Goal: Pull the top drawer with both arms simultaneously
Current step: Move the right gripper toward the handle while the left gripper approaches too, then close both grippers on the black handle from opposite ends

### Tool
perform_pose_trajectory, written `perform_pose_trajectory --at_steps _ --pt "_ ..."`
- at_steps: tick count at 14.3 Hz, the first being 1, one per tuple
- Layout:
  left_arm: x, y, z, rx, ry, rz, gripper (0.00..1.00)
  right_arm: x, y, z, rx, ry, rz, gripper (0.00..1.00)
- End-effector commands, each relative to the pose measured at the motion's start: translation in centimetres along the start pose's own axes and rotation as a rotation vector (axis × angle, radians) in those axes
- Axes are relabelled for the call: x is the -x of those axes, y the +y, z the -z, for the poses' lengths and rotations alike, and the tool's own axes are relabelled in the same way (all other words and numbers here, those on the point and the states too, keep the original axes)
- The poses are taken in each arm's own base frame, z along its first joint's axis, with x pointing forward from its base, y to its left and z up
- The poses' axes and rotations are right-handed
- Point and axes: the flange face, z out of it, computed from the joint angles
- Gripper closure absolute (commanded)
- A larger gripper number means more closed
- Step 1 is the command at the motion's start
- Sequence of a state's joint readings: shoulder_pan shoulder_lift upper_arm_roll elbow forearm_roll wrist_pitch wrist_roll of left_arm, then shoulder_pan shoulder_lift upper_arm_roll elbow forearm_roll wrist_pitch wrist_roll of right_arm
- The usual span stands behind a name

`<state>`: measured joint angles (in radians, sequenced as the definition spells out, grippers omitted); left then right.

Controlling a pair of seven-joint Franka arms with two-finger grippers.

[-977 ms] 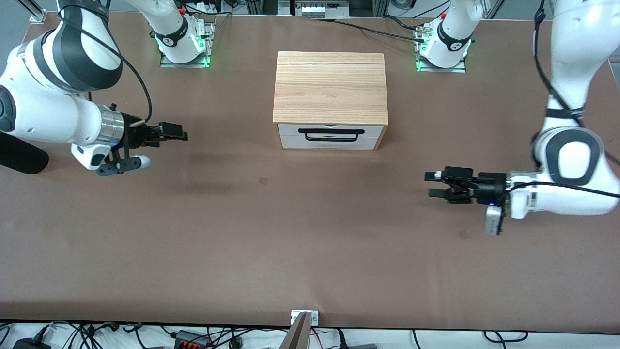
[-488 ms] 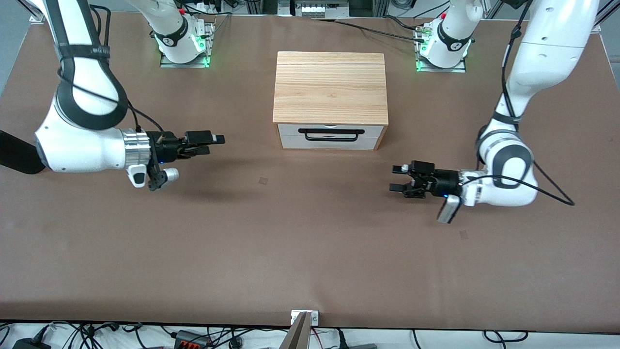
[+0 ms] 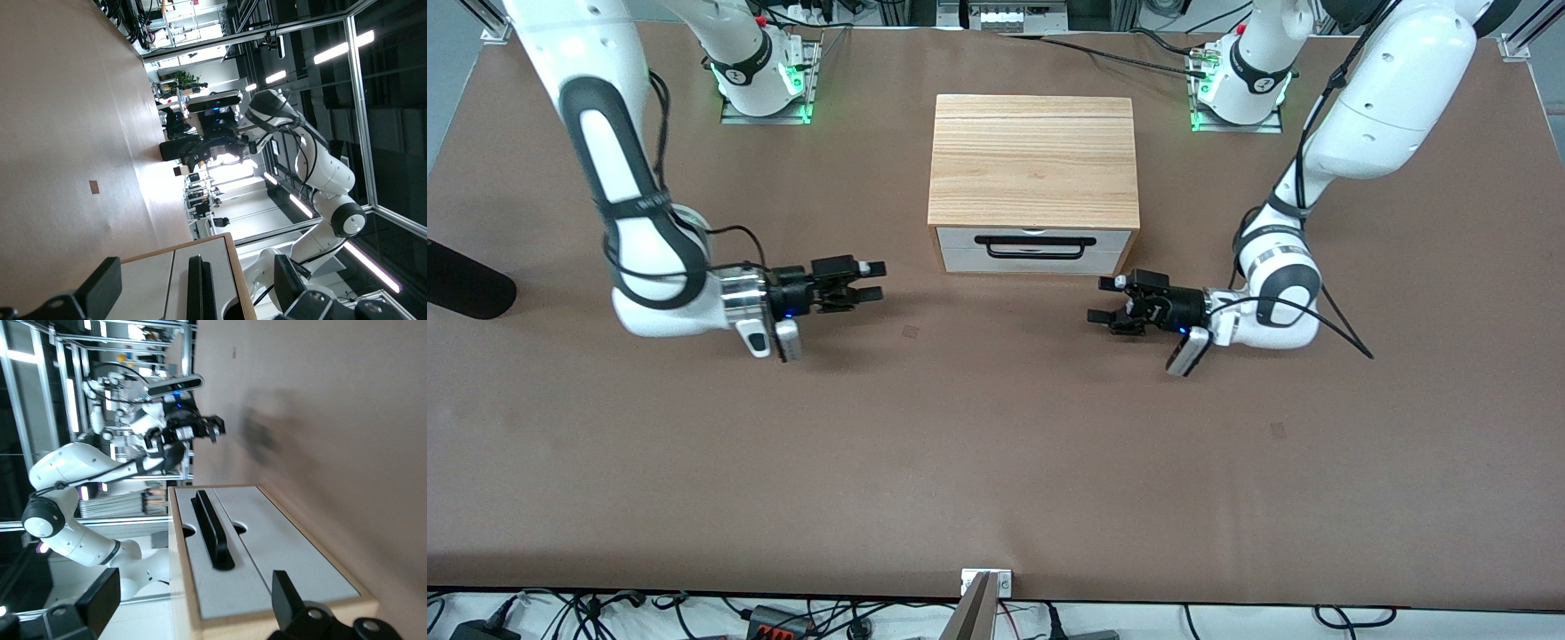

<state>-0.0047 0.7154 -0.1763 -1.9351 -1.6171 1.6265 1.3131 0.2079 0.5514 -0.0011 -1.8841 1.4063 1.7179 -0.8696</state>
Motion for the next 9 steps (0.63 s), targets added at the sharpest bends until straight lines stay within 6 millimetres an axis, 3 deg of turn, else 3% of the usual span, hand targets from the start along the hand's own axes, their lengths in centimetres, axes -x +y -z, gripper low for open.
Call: perform_pose_trajectory --at_steps 1,3,6,9 --pt "1.6 0.2 0.0 0.048 0.036 0.006 0.02 0.3 1.5 -4.3 -0.076 0.035 0.03 0.0" --pt "3.1 -0.1 -0.1 0.063 0.047 0.043 0.07 0.6 2.3 -7.0 -0.112 0.045 0.026 0.0" --pt "4.6 -0.3 -0.6 0.099 0.051 0.068 0.22 1.2 1.6 -10.5 -0.15 0.033 0.02 0.0" --pt "5.6 -0.6 -0.9 0.103 0.049 0.082 0.44 1.8 1.3 -12.2 -0.152 0.004 0.024 0.0"
